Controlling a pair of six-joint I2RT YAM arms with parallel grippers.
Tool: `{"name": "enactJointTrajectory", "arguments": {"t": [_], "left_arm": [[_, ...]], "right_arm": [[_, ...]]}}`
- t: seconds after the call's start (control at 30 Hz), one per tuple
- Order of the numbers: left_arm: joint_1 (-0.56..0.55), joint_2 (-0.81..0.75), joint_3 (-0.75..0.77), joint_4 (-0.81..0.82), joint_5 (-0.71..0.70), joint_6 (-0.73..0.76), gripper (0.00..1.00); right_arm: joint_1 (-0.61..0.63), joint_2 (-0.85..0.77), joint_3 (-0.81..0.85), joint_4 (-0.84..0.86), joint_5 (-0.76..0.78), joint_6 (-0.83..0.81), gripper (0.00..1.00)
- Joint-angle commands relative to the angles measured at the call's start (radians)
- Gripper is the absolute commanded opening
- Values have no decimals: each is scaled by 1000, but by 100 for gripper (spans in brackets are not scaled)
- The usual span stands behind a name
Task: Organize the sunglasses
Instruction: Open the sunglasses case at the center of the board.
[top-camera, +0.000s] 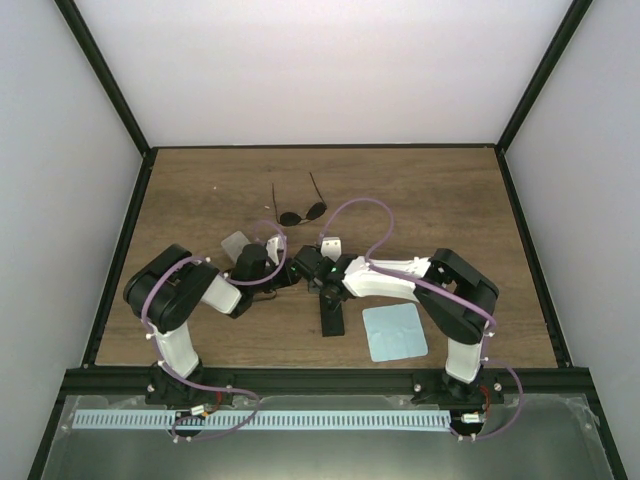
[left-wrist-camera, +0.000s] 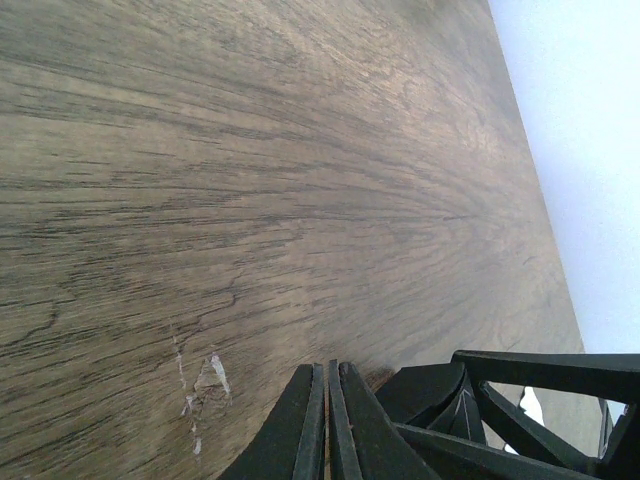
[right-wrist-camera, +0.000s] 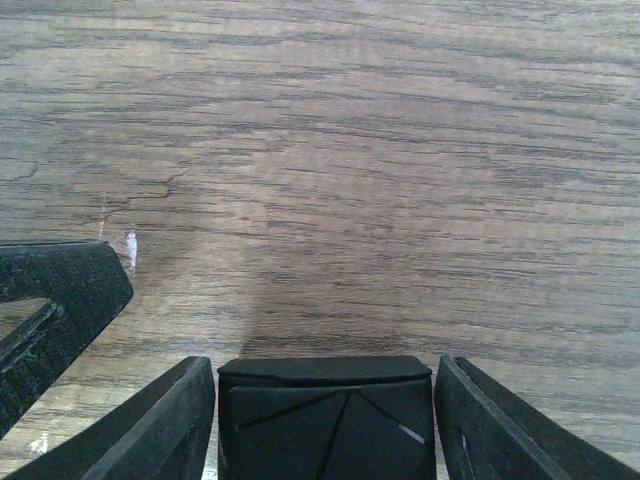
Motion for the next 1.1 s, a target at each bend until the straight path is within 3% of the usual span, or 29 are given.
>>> {"name": "enactJointTrajectory", "arguments": {"t": [0.0, 1.07], "left_arm": [[10, 25, -12, -39, 7, -10, 4], [10, 43, -2, -35, 18, -8, 4]], "right_arm": [[-2, -26, 25, -15, 21, 4, 62], [-5, -29, -20, -1, 32, 6, 59]]}}
